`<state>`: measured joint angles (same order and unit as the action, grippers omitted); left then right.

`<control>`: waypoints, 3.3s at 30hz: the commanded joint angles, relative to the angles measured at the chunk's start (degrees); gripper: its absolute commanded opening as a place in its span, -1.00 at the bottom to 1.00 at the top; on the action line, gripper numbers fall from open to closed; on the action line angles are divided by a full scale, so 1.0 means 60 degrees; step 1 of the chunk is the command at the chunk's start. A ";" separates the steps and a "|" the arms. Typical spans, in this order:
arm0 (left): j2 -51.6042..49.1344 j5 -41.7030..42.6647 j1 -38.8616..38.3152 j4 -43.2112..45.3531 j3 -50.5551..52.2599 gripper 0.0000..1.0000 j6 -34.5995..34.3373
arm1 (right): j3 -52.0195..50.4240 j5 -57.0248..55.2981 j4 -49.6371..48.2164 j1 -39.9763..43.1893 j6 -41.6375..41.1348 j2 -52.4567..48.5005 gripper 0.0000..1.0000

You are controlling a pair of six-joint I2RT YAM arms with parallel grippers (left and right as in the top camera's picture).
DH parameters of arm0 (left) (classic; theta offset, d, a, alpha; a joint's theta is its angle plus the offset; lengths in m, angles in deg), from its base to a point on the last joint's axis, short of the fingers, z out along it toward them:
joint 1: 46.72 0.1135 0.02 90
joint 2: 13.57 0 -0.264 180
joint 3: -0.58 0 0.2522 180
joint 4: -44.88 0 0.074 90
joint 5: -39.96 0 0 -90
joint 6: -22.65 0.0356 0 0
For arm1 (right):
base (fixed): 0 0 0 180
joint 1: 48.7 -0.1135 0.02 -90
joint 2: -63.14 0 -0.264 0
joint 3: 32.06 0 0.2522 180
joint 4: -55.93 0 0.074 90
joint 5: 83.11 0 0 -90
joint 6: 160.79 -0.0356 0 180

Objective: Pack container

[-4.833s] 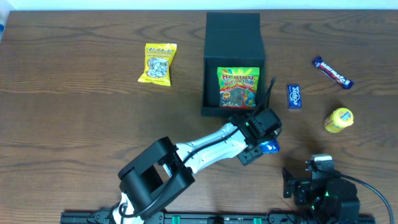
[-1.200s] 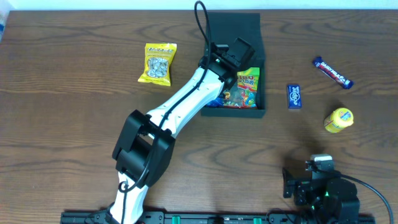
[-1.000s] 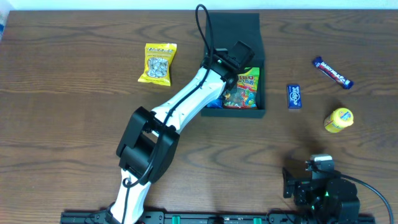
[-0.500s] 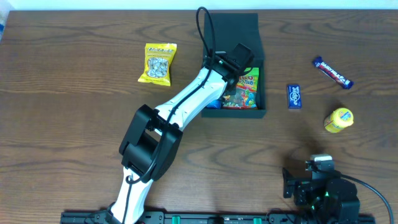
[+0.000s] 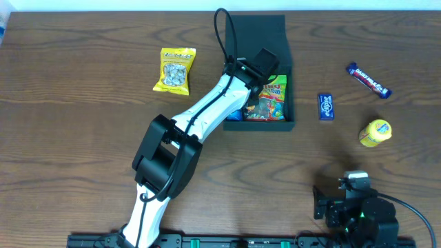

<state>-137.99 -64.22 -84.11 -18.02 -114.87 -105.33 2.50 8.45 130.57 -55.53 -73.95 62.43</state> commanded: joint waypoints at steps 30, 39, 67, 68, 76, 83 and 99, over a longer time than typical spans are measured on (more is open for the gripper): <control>0.1341 -0.0361 -0.0106 -0.0718 -0.0124 -0.19 0.0594 | -0.0066 0.0033 0.0066 0.0091 0.0109 0.0055 0.99; 0.3778 -0.0878 -0.0138 -0.2437 -0.0124 0.29 0.1198 | -0.0066 0.0036 0.0066 0.0091 0.0113 0.0055 0.99; 0.3687 -0.0011 0.3264 -0.0408 0.1082 0.90 0.5482 | -0.0066 0.0033 0.0069 0.0091 0.0113 0.0055 0.98; 0.3446 0.0178 0.3472 -0.0189 0.1078 0.90 0.5530 | -0.0066 0.0036 0.0066 0.0091 0.0109 0.0058 0.99; 0.1137 0.0772 0.4277 0.0474 0.0244 0.91 0.5770 | -0.0066 0.0033 0.0066 0.0091 0.0109 0.0055 0.98; -0.0663 0.0794 0.4408 0.0193 -0.1293 0.91 0.5643 | -0.0066 0.0036 0.0066 0.0091 0.0109 0.0055 0.98; -0.1708 0.0882 0.4481 0.0663 -0.1596 0.93 0.4943 | -0.0066 0.0036 0.0066 0.0091 0.0109 0.0055 0.98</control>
<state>-147.48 -59.28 -57.64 -14.02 -123.37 -73.24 2.50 8.45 130.57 -55.53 -73.95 62.45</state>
